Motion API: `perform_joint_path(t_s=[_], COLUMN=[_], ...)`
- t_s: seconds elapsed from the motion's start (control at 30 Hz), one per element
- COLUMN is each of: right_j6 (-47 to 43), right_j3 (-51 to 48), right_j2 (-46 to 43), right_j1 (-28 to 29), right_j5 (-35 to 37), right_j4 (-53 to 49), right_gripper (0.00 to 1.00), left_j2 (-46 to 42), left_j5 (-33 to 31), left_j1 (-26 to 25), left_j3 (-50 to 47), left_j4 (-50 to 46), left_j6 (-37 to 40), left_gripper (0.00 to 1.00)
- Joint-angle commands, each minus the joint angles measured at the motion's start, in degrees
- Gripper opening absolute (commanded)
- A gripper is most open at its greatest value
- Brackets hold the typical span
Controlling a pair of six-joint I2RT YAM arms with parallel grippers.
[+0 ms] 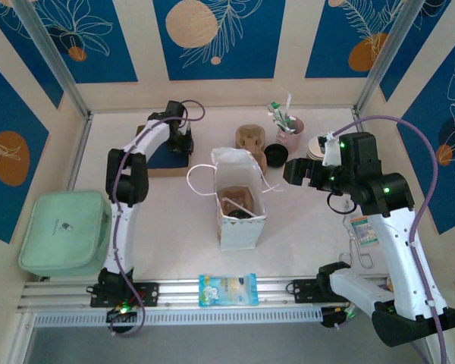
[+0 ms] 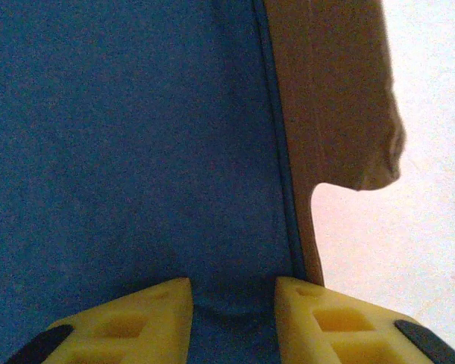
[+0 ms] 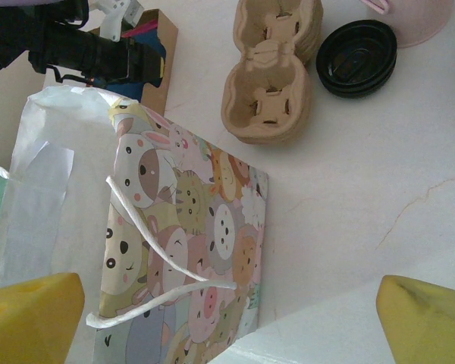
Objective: Pack the takeout coffee
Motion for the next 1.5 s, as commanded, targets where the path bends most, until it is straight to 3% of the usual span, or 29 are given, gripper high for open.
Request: perform_joint_path(t_s=[0.0, 0.57, 1.47], right_j6=[0.3, 0.1, 0.4], right_j3=[-1.0, -1.0, -0.6], right_j2=[-0.5, -0.7, -0.9], right_j1=[-0.3, -0.3, -0.4], right_j5=[-1.0, -1.0, -1.8], right_j4=[-1.1, -1.4, -1.6], right_gripper=[0.99, 1.00, 1.00], left_j2=[1.6, 0.8, -5.7], left_j5=[0.7, -0.6, -2.4], left_j1=[-0.5, -0.5, 0.5], left_j3=[1.2, 1.2, -0.5], left_j4=[-0.8, -1.1, -2.2], left_j6=[-0.9, -0.1, 1.8], left_gripper=[0.32, 0.00, 0.00])
